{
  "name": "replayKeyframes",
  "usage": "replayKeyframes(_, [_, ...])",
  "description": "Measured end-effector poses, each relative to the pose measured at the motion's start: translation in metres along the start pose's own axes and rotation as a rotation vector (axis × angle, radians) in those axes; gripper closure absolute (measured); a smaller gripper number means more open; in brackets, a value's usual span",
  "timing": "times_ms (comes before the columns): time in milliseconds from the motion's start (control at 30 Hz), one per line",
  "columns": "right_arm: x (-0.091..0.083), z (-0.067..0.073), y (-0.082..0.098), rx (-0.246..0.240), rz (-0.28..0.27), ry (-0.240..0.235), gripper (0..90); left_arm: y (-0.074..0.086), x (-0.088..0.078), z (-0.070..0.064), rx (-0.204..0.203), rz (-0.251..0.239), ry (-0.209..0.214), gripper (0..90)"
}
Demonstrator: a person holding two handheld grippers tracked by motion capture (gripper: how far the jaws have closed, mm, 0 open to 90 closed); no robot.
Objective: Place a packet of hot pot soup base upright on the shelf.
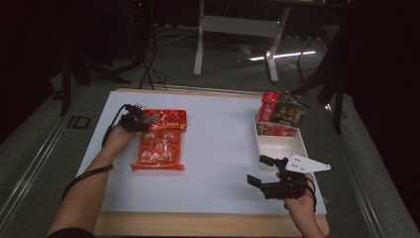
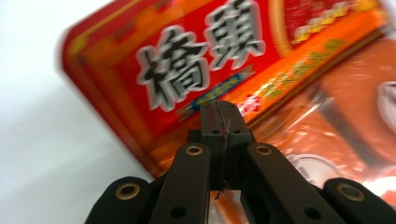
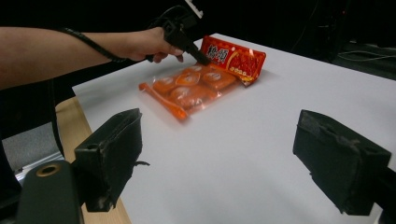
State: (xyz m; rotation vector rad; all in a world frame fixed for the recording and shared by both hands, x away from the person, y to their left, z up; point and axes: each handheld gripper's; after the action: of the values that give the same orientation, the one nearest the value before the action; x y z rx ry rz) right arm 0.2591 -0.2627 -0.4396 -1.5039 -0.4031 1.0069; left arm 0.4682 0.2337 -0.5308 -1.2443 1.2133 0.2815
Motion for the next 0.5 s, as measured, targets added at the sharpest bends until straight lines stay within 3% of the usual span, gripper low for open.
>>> replayKeyframes(67, [0.000,0.000,-0.001,-0.001,-0.001,-0.001,15.3,0.004,0.000,-0.015,0.028,-0.009,0.052,90.0])
replayKeyframes(100, [0.000,0.000,-0.001,-0.001,-0.001,-0.001,15.3,0.004,0.000,-0.015,0.028,-0.009,0.052,90.0])
replayKeyframes(167, [0.000,0.001,-0.001,0.000,-0.001,-0.003,15.3,0.006,0.000,-0.028,0.050,-0.024,0.077,90.0])
replayKeyframes(233, [0.001,0.002,-0.001,-0.003,0.000,-0.004,15.3,0.007,0.001,-0.039,0.071,-0.026,0.070,90.0])
replayKeyframes(367, [0.001,0.005,-0.002,-0.012,0.003,-0.006,15.3,0.015,-0.001,-0.044,0.053,-0.043,0.100,90.0])
replayKeyframes(500, [0.002,0.005,-0.003,-0.014,0.002,-0.009,15.3,0.021,-0.004,-0.054,0.071,-0.035,0.123,90.0])
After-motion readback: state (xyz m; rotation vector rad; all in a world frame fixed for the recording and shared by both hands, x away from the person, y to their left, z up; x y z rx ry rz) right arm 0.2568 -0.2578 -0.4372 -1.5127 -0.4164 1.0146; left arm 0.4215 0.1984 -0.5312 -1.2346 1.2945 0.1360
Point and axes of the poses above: each handheld gripper's, and its own axes: x roughly forward along the jaws, y roughly out of its underside, z roughly to its left, and after that the axes turned 6 degrees about y, right-handed
